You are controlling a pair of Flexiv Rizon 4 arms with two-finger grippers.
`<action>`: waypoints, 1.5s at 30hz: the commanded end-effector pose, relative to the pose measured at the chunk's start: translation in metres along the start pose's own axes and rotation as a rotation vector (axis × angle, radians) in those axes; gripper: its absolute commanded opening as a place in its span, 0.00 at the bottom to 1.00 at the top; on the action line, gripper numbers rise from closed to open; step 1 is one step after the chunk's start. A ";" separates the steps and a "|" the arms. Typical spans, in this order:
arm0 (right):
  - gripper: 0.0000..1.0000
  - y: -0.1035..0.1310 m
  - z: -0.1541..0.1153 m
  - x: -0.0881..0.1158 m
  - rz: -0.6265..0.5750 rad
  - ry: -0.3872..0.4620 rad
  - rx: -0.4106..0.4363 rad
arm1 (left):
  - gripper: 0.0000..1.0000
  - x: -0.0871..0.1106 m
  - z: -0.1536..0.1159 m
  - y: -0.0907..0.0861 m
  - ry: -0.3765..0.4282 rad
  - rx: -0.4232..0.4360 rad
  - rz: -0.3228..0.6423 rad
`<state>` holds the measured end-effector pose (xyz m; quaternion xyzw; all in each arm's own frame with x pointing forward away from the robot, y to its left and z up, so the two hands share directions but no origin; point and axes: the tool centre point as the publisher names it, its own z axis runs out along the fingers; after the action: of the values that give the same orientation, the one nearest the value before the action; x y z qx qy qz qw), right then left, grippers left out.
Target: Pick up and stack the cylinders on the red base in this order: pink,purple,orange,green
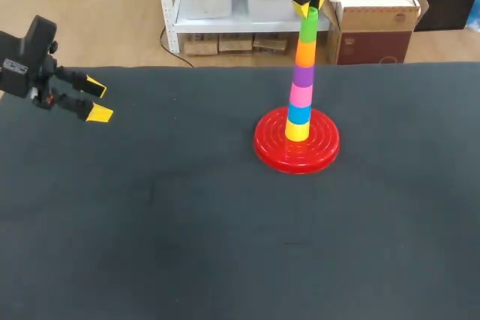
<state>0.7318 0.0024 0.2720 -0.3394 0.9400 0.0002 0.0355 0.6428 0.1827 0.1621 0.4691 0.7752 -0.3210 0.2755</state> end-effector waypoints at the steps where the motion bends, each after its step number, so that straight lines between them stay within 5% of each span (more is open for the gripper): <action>1: 0.00 0.000 0.003 -0.003 -0.002 0.018 -0.003 | 1.00 0.001 0.000 0.000 -0.003 0.000 0.002; 12: 0.02 -0.001 0.007 0.001 -0.003 0.034 -0.007 | 1.00 0.001 0.000 0.000 -0.003 0.000 0.002; 14: 0.61 -0.001 0.000 0.003 -0.003 0.011 -0.011 | 1.00 0.001 0.000 0.000 -0.003 0.000 0.002; 15: 1.00 -0.001 -0.004 0.004 -0.002 -0.003 -0.015 | 1.00 0.001 0.000 0.000 -0.003 0.000 0.002; 24: 1.00 -0.007 -0.020 0.028 0.011 -0.113 -0.021 | 1.00 0.001 0.000 0.000 -0.003 0.000 0.002; 32: 1.00 -0.021 -0.013 0.065 0.068 -0.124 -0.014 | 1.00 0.001 0.000 0.000 -0.003 0.000 0.002; 45: 1.00 -0.026 -0.017 0.081 0.084 -0.151 -0.028 | 1.00 0.001 0.000 0.000 -0.003 0.000 0.002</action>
<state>0.6917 -0.0666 0.2866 -0.3021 0.9524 0.0219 0.0335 0.6428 0.1827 0.1621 0.4691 0.7752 -0.3210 0.2755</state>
